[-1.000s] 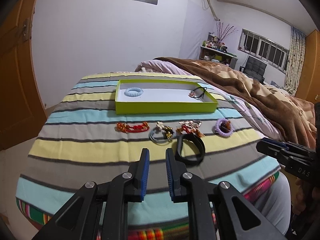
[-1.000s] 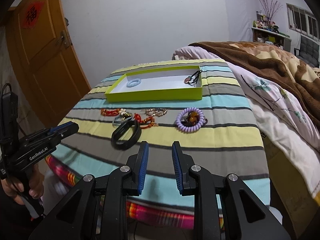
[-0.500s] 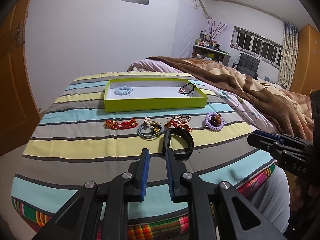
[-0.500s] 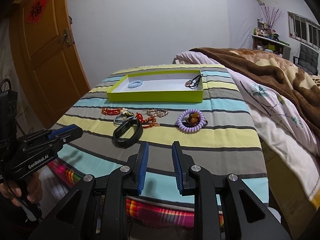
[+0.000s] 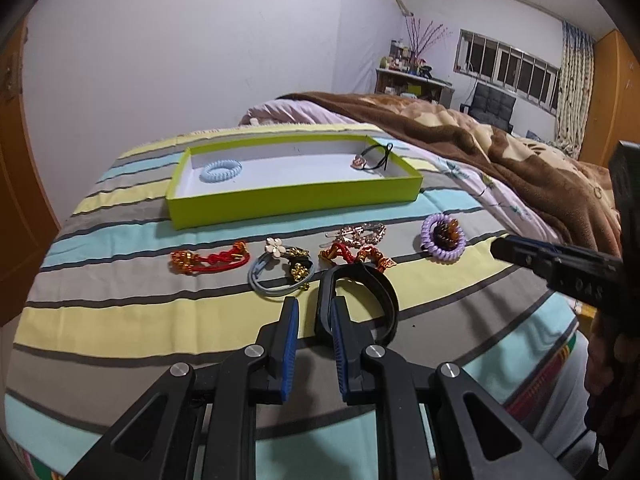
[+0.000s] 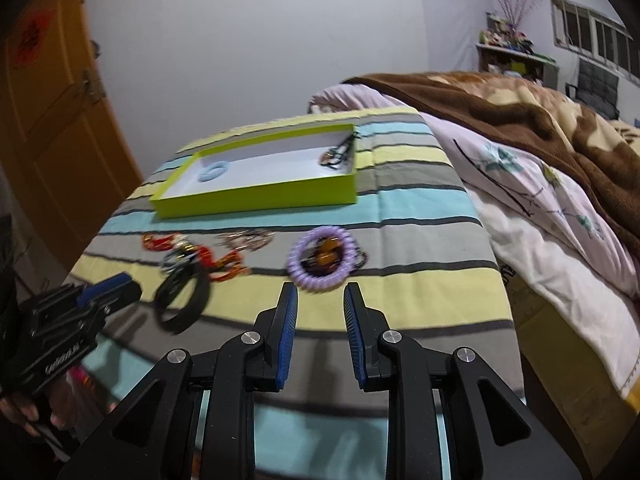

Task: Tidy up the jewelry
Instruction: 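Grasp the black band with the left tool while the right grasps the purple coil hair tie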

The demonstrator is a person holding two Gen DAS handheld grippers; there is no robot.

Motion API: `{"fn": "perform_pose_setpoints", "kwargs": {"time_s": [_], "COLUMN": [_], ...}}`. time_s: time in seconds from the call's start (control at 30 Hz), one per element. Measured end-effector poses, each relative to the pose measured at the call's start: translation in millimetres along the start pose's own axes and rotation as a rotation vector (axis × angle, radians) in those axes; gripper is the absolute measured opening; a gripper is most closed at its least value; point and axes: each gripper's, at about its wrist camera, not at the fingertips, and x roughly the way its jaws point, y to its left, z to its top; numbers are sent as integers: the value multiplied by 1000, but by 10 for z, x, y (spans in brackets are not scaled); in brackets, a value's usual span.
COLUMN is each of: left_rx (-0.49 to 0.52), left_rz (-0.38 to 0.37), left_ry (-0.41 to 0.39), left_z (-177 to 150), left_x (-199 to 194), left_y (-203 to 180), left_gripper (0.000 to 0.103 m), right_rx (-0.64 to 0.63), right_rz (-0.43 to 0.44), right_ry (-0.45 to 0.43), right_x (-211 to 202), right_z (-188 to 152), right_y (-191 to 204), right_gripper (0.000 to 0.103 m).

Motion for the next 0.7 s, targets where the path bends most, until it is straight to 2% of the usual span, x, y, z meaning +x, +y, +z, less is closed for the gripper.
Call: {"fn": "perform_pose_setpoints", "kwargs": {"time_s": [0.27,0.5,0.7], "left_rx": [3,14,17], "left_rz": [-19,-21,-19], "left_ry": [39,72,88], "left_z": [30,43,69], "left_x": [241,368,407], "left_y": [-4,-39,-53], "left_gripper": [16,16,16], "right_rx": [47,29,17], "right_rz": [6,7,27], "right_ry": [51,84,159], "right_x": [319,455,579], "right_z": [137,208,299], "right_y": [-139,-94,-116], "right_gripper": [25,14,14]}}
